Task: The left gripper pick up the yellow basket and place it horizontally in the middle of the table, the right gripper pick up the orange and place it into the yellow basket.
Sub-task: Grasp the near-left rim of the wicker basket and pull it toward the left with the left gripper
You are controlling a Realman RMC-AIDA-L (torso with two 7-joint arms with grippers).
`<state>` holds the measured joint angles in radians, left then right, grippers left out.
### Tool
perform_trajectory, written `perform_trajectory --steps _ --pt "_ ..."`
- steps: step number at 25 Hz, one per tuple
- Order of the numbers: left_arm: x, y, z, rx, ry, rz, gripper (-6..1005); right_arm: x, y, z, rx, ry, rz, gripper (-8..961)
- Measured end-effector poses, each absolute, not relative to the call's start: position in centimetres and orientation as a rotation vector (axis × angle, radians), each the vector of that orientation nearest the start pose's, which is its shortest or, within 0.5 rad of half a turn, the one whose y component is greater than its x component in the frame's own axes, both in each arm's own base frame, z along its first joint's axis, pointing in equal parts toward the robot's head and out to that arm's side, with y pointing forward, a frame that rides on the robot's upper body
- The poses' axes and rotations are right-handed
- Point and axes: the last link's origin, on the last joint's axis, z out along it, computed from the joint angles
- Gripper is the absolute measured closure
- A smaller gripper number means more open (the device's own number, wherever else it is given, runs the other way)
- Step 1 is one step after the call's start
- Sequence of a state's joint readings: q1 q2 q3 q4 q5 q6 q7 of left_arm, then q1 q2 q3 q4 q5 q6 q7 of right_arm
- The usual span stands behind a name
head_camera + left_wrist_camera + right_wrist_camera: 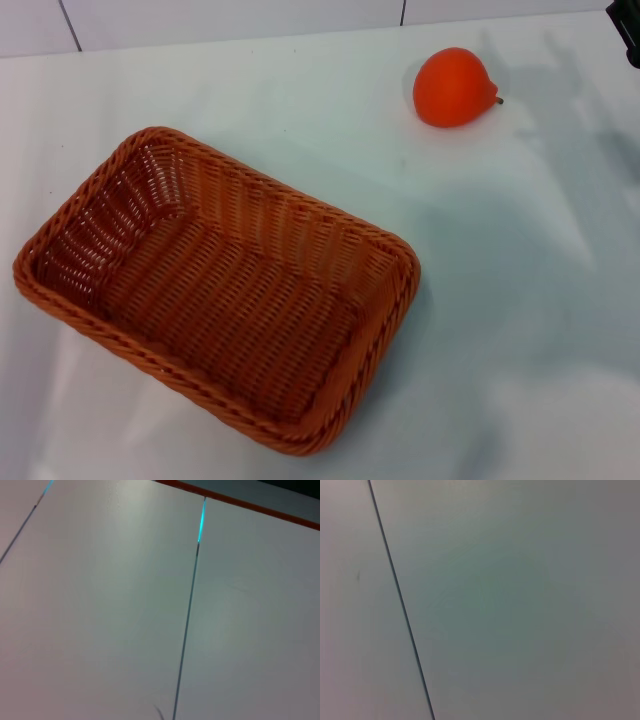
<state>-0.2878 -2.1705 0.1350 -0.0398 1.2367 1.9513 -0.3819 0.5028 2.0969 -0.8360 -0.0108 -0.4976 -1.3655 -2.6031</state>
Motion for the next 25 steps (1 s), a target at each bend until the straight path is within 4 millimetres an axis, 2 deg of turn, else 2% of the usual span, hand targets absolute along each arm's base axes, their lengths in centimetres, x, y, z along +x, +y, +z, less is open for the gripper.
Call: perform_trajectory --steps 12,18,20,22,23,24,25 --pt "-30.2 22.7 2.6 -1.207 -0.304 -1.253 341 31.8 34.1 2.3 -0.700 -1.493 -1.447 23" --pt "-30.4 23.5 3.4 -1.190 -0.354 -1.339 341 31.6 34.4 2.3 -0.699 -1.494 -1.444 22" --pt "-30.5 23.8 3.9 -1.239 -0.355 -1.370 341 31.6 34.4 2.3 -0.701 -1.492 -1.443 22" --pt "-31.3 26.0 6.7 -1.516 -0.456 -1.443 341 31.7 34.4 2.3 -0.707 -1.491 -1.442 22" --pt "-31.3 26.0 6.7 -1.516 -0.456 -1.443 341 31.7 34.4 2.3 -0.710 -1.492 -1.443 22" --pt "-31.4 26.7 7.4 -1.608 -0.506 -1.440 341 31.8 34.4 2.2 -0.716 -1.492 -1.445 22" --pt "-31.4 28.1 9.1 -1.807 -0.605 -1.394 341 31.9 34.4 2.2 -0.720 -1.492 -1.446 22"
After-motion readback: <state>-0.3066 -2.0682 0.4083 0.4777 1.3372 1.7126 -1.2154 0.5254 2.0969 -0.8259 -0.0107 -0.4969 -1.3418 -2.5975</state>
